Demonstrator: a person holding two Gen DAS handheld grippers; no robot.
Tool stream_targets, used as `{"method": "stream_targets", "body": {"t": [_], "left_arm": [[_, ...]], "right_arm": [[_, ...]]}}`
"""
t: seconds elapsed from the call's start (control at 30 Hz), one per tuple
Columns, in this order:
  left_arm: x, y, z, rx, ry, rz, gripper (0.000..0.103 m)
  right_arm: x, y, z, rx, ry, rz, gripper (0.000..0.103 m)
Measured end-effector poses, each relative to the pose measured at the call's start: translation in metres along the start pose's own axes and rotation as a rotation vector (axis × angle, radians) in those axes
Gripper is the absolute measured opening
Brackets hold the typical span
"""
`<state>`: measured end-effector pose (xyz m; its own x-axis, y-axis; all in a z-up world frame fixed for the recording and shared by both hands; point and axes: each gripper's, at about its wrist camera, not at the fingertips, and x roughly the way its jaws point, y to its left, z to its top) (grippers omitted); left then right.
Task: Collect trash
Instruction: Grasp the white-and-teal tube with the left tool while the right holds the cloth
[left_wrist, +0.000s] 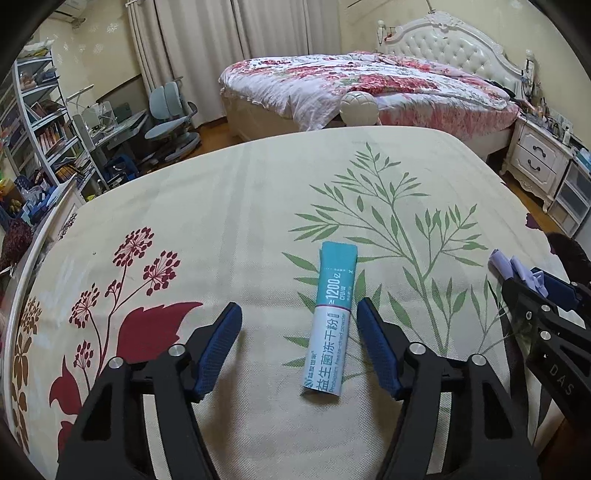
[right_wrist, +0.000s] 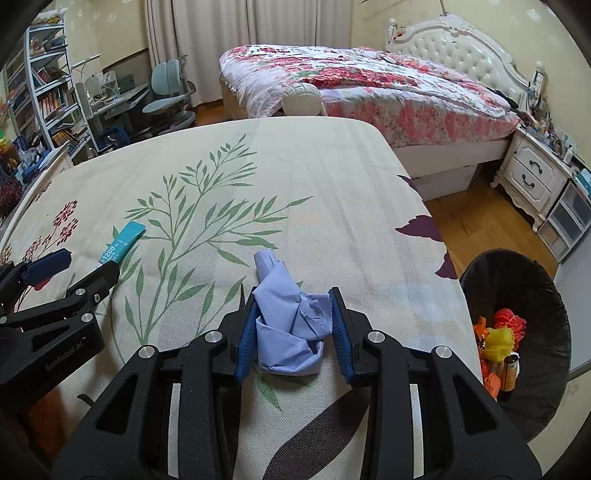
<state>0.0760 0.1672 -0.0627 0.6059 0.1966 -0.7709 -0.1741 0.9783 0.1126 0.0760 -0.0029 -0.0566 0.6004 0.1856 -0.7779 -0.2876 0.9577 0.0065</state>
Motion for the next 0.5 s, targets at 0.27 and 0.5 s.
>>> {"method": "stream_targets", "body": {"t": [0.27,0.5], "left_arm": [[-0.0034,-0.0015,-0.0034,0.012,-0.003,-0.058,0.042],[-0.0064,-0.0059,-0.0060,0.029,-0.013,-0.077,0.023]], "right_arm": [[0.0000,-0.0002,-0.0002,-0.001,0.001,-0.001,0.035],[-0.0006,0.0000,-0.0009,-0.004,0.001,-0.002,0.035]]}}
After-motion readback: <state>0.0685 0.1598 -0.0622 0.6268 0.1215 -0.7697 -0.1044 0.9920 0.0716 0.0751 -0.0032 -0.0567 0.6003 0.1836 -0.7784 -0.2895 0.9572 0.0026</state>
